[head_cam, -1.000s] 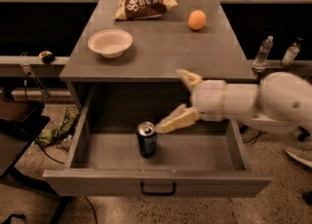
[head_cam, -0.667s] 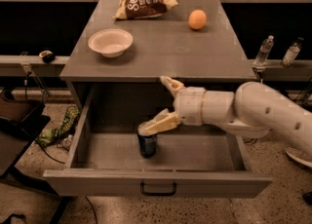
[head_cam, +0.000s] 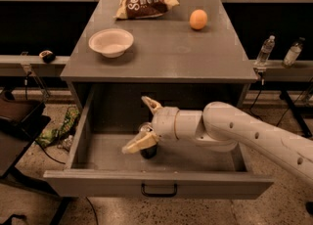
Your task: Pick pepsi can from top drawer and place on counter
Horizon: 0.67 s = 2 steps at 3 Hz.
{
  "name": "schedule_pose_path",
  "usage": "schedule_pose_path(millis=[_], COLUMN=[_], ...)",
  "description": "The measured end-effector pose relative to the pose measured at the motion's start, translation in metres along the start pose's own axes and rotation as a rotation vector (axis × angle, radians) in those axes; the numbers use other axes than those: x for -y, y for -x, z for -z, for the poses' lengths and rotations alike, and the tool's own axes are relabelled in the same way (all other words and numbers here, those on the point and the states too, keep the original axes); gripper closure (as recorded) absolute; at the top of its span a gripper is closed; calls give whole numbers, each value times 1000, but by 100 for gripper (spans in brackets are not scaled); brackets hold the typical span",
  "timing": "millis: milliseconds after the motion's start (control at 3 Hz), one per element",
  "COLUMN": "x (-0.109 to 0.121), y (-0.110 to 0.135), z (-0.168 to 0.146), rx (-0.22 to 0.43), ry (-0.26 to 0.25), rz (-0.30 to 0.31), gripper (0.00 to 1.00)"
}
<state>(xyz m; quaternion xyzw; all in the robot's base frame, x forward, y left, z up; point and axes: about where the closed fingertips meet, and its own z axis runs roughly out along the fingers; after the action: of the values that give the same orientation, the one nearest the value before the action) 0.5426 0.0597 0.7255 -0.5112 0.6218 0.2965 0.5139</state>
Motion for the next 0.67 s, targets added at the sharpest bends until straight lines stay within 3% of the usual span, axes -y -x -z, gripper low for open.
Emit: schedule_pose_path(millis=[667], x=[-5], y=[-38], z=[8], rx=[-67], ry=[-15], rz=[8], gripper=[0])
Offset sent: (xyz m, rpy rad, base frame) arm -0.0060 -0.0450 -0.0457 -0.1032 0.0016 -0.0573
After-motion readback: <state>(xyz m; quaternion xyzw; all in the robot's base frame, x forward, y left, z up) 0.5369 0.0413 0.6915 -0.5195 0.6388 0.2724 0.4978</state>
